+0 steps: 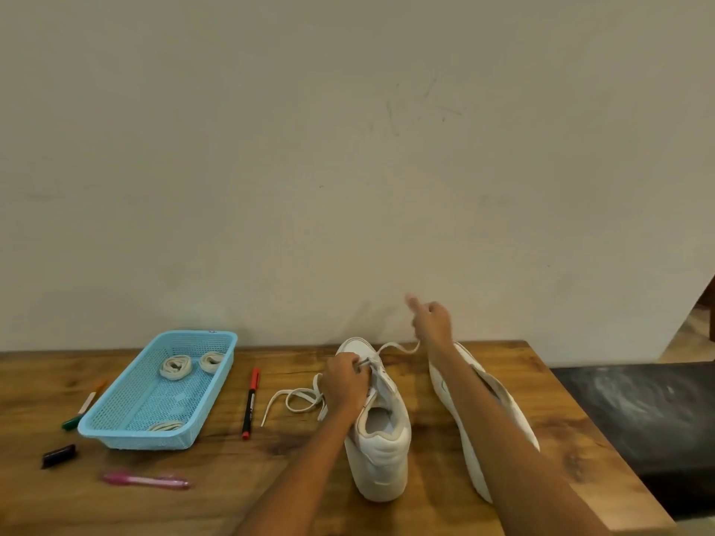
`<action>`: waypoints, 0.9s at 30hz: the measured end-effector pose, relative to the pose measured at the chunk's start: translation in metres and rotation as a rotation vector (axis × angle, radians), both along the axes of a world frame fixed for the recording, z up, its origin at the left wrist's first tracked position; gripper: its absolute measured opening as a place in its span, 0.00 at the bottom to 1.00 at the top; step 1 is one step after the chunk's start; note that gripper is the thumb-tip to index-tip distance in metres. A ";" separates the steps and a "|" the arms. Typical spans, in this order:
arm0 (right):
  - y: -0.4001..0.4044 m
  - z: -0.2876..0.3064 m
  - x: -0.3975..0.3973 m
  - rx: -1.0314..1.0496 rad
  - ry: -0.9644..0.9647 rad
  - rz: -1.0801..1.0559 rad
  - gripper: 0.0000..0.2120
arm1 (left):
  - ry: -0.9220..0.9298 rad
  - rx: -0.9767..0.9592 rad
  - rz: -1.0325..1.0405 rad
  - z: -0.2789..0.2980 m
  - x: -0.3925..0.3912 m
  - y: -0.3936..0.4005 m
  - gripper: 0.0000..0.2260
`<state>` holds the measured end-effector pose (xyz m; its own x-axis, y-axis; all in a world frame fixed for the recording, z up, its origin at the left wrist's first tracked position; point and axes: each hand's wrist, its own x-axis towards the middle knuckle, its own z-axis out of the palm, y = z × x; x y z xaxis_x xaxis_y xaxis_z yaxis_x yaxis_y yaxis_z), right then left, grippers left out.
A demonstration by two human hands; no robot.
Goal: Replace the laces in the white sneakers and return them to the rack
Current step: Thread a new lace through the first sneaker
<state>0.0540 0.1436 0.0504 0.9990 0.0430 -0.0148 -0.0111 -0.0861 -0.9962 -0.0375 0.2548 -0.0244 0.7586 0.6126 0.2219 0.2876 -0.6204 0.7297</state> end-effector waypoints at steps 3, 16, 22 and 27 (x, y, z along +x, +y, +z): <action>0.021 -0.038 -0.010 -0.911 -0.126 0.437 0.20 | 0.003 -0.004 -0.002 0.000 0.001 0.000 0.07; -0.018 0.014 0.003 0.045 -0.165 -0.509 0.12 | -0.028 -0.032 -0.050 0.001 -0.002 0.001 0.08; 0.012 -0.029 -0.009 -0.975 -0.259 0.480 0.13 | -0.013 -0.031 -0.031 0.000 0.000 0.002 0.07; 0.019 -0.050 -0.016 -0.943 -0.223 0.407 0.13 | 0.010 -0.017 -0.022 0.000 -0.001 0.002 0.06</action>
<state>0.0379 0.1624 0.0008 0.8957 0.4433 -0.0346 0.3687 -0.7839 -0.4995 -0.0381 0.2567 -0.0246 0.7743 0.5992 0.2036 0.2815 -0.6142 0.7372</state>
